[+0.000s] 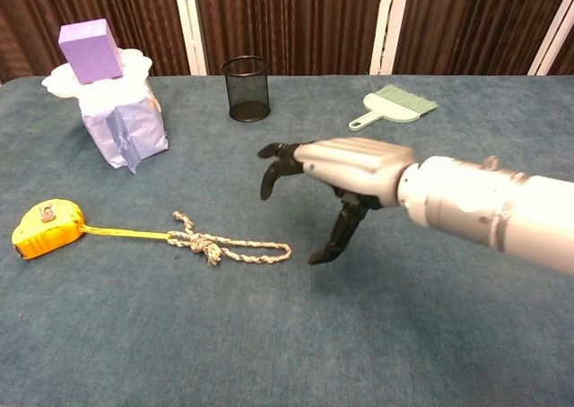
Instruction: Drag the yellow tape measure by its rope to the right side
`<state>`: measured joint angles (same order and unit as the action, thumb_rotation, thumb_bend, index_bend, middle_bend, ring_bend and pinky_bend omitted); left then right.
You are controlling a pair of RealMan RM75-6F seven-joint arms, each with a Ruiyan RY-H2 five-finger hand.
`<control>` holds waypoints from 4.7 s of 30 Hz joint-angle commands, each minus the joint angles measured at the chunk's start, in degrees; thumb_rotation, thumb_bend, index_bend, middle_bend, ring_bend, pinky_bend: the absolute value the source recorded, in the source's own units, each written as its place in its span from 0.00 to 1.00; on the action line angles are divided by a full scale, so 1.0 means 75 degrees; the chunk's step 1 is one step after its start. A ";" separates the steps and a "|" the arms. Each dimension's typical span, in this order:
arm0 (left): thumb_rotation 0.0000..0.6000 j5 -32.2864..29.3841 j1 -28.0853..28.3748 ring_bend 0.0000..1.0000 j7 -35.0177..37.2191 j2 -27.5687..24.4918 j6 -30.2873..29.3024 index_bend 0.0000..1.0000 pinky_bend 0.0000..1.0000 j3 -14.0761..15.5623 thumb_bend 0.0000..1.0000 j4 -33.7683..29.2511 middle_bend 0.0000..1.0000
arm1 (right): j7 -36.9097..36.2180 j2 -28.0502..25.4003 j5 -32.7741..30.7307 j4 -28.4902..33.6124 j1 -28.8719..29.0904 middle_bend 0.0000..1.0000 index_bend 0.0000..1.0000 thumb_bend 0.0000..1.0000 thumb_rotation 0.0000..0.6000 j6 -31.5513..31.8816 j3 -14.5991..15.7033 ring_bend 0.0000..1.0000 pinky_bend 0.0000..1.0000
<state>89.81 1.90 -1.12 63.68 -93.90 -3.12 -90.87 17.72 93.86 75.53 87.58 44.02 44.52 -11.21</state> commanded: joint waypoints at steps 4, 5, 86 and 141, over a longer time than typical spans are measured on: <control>1.00 -0.0020 -0.0039 0.00 0.0099 -0.0041 -0.0053 0.04 0.07 -0.0018 0.47 0.0002 0.00 | 0.0082 0.0388 -0.0210 -0.0390 0.0268 0.04 0.40 0.25 1.00 -0.0138 0.0129 0.02 0.00; 1.00 -0.0025 -0.0044 0.00 0.0112 -0.0048 -0.0058 0.04 0.07 -0.0021 0.47 0.0000 0.00 | 0.0092 0.0424 -0.0221 -0.0434 0.0290 0.04 0.41 0.25 1.00 -0.0132 0.0146 0.02 0.00; 1.00 -0.0041 -0.0205 0.00 0.0448 -0.0155 -0.0245 0.04 0.07 -0.0115 0.47 0.0018 0.00 | 0.1250 -0.1113 -0.0998 -0.0210 -0.0028 0.05 0.73 0.50 1.00 0.0629 0.1527 0.04 0.00; 1.00 -0.0137 -0.0100 0.00 -0.0030 -0.0050 -0.0014 0.04 0.07 -0.0123 0.47 -0.0099 0.00 | -0.2329 -0.3809 0.0877 0.0281 -0.3420 0.00 0.08 0.19 1.00 0.3731 0.1286 0.00 0.00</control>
<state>88.80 1.15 -1.35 63.32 -94.00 -4.03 -91.63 -3.87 65.72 80.84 85.72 18.89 69.91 -1.20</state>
